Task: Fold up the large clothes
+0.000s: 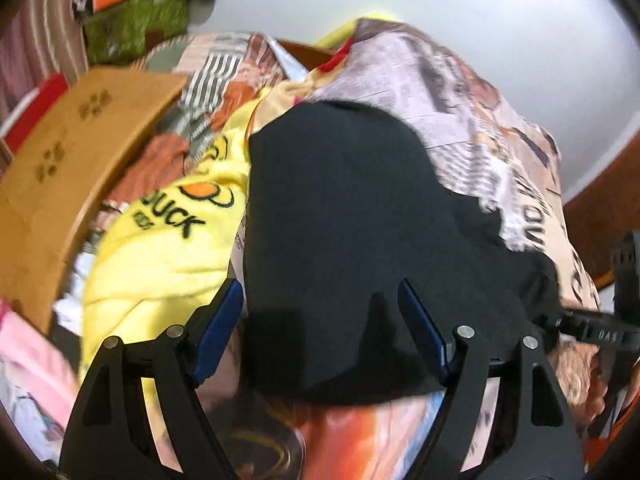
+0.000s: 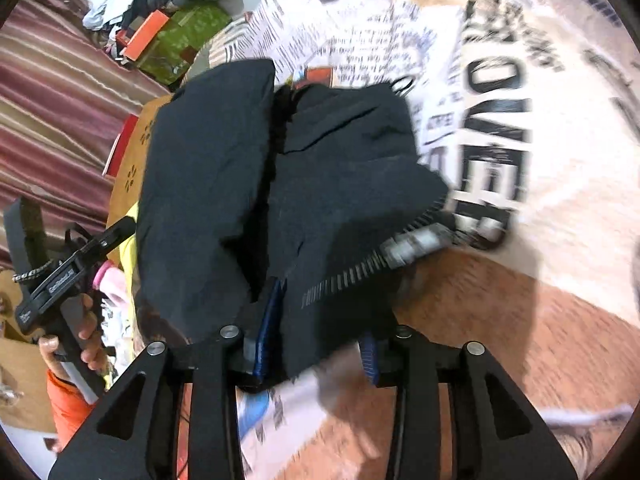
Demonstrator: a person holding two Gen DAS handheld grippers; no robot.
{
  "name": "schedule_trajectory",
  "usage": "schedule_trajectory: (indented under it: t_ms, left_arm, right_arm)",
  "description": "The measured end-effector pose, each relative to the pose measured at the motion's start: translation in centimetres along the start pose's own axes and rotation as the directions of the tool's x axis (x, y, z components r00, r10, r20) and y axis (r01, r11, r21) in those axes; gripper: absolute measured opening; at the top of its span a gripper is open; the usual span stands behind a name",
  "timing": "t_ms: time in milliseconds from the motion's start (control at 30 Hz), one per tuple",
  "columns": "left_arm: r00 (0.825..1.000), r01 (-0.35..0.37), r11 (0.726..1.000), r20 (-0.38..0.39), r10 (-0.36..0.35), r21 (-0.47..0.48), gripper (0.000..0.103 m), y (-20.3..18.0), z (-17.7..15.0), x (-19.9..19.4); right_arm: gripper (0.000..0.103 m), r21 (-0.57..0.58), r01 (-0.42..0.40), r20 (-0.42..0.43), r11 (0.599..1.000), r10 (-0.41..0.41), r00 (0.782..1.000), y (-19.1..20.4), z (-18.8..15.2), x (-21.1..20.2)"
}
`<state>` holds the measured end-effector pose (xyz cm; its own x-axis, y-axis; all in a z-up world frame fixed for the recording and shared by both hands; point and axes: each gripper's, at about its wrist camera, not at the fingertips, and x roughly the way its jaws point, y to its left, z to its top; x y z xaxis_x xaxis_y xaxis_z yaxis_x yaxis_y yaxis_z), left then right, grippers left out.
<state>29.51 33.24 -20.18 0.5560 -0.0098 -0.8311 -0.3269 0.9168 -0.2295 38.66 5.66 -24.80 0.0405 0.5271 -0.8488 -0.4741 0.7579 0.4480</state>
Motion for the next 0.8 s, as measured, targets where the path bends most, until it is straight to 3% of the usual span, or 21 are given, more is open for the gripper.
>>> schedule_trajectory:
  t_ms: [167,233,367,433,567,700,800]
  left_arm:
    - [0.993,0.053,0.999,0.102,-0.053,0.007,0.079,-2.1,-1.3,-7.2]
    - [0.982,0.089,0.995,0.164,-0.093,0.033,0.079,-3.3,-2.0,-11.1]
    - [0.95,0.081,0.994,0.296,-0.1,0.073,0.079,-5.7,-3.5,-18.4]
    - [0.923,0.077,0.991,0.369,-0.112,0.108,0.079,-7.1,-4.6,-22.2]
    - [0.85,0.06,0.979,0.505,-0.153,0.195,0.079,-10.4,-7.6,-29.7]
    - [0.754,0.004,0.972,0.638,-0.157,0.234,0.079,-13.1,-11.6,-35.5]
    - [0.684,-0.059,0.974,0.72,-0.119,0.217,0.079,-14.5,-14.6,-38.3]
  right_arm:
    - [0.033,-0.038,0.04,0.12,0.998,-0.035,0.992,1.6,-1.5,-5.3]
    - [0.033,-0.067,0.033,0.192,0.997,-0.019,0.981,2.8,-2.5,-8.6]
    - [0.033,-0.132,0.013,0.356,0.991,0.035,0.934,5.9,-4.8,-15.7]
    - [0.033,-0.184,0.014,0.46,0.983,0.073,0.885,8.0,-6.8,-19.9]
    - [0.034,-0.25,0.018,0.586,0.968,0.136,0.799,11.0,-10.2,-25.2]
    - [0.035,-0.31,0.073,0.703,0.948,0.178,0.688,14.4,-14.7,-29.1]
    - [0.039,-0.337,0.121,0.759,0.934,0.193,0.621,15.9,-17.8,-30.5]
